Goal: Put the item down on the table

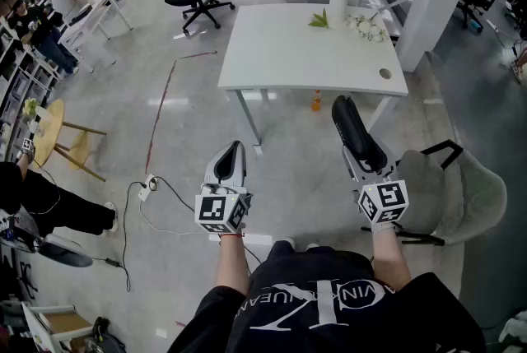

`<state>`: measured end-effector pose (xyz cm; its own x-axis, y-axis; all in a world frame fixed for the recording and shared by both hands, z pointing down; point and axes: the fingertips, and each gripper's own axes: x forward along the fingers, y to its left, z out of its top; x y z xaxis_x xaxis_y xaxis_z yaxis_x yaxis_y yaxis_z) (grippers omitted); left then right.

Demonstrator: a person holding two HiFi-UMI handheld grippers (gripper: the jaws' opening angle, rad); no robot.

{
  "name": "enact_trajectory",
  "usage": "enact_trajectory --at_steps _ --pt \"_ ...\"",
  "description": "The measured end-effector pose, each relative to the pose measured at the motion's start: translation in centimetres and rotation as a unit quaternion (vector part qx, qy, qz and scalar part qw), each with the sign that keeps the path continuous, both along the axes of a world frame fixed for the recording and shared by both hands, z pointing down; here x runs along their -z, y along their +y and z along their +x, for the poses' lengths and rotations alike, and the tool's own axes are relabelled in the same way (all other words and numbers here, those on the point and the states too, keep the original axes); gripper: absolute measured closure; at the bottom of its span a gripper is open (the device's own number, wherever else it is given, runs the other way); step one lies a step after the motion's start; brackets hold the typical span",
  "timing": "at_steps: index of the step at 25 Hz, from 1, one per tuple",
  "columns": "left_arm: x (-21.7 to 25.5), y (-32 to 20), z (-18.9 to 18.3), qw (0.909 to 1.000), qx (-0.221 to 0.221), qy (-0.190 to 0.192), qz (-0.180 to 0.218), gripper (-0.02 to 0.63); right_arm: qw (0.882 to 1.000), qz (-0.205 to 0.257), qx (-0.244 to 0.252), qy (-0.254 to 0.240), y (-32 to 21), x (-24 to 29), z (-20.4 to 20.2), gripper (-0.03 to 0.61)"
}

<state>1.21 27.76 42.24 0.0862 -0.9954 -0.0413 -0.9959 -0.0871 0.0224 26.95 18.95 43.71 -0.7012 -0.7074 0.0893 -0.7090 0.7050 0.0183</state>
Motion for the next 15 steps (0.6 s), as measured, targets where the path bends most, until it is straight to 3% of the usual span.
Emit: enact_trajectory --at_steps 15 --pt "0.2 0.2 2.3 0.9998 0.005 0.017 -0.006 0.604 1.0 -0.005 0.005 -0.017 1.3 0.1 1.8 0.319"
